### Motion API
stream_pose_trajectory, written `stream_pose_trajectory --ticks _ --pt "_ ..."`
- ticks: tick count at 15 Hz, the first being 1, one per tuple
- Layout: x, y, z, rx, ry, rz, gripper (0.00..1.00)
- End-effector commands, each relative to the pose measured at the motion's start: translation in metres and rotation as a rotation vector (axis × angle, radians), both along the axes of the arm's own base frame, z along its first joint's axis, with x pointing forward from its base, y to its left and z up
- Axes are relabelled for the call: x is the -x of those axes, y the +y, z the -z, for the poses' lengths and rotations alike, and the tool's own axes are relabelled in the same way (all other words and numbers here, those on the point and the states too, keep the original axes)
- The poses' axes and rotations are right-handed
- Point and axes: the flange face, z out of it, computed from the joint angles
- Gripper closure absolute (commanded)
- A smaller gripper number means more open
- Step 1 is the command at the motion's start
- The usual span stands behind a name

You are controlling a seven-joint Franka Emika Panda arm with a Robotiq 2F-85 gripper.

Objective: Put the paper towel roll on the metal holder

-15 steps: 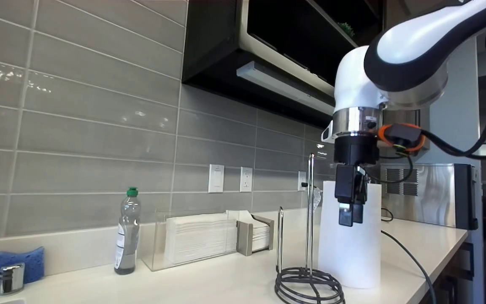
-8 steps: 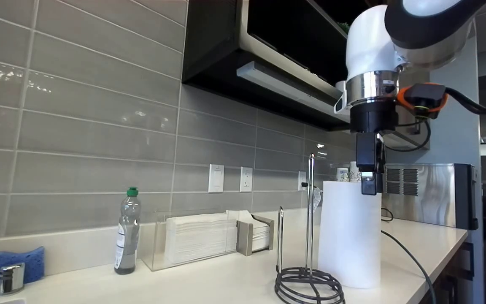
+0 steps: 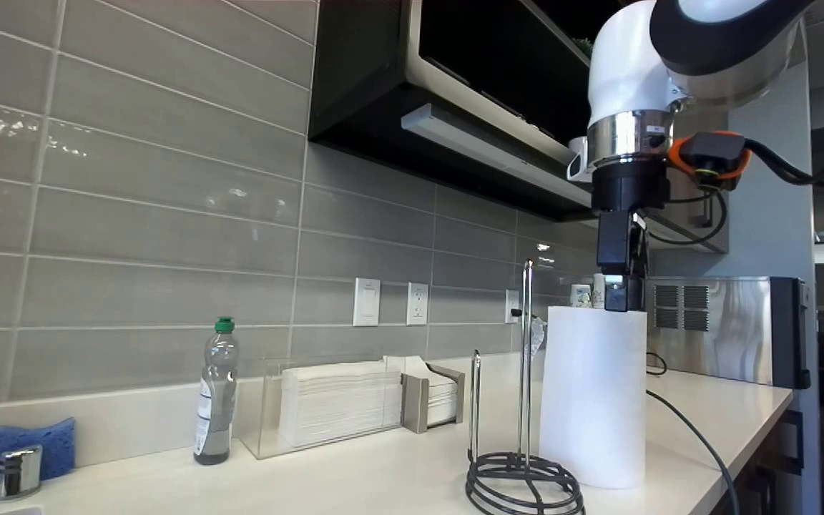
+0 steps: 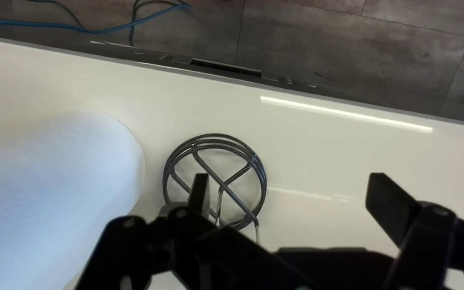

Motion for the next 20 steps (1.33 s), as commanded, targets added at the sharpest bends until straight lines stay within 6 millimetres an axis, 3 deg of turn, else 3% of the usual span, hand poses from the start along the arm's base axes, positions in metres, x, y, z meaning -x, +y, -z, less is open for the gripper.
stream_pose_trajectory --ticks 1,8,16,20 --pt "-0.008 -0.026 -0.032 0.051 -0.049 0.007 0.00" --pt "-0.011 -0.081 -0.068 0.118 -0.129 0.073 0.00" --pt "-0.004 -0.141 -0.072 0.122 -0.146 0.093 0.00" --pt "-0.008 -0.159 -0.065 0.104 -0.138 0.061 0.00"
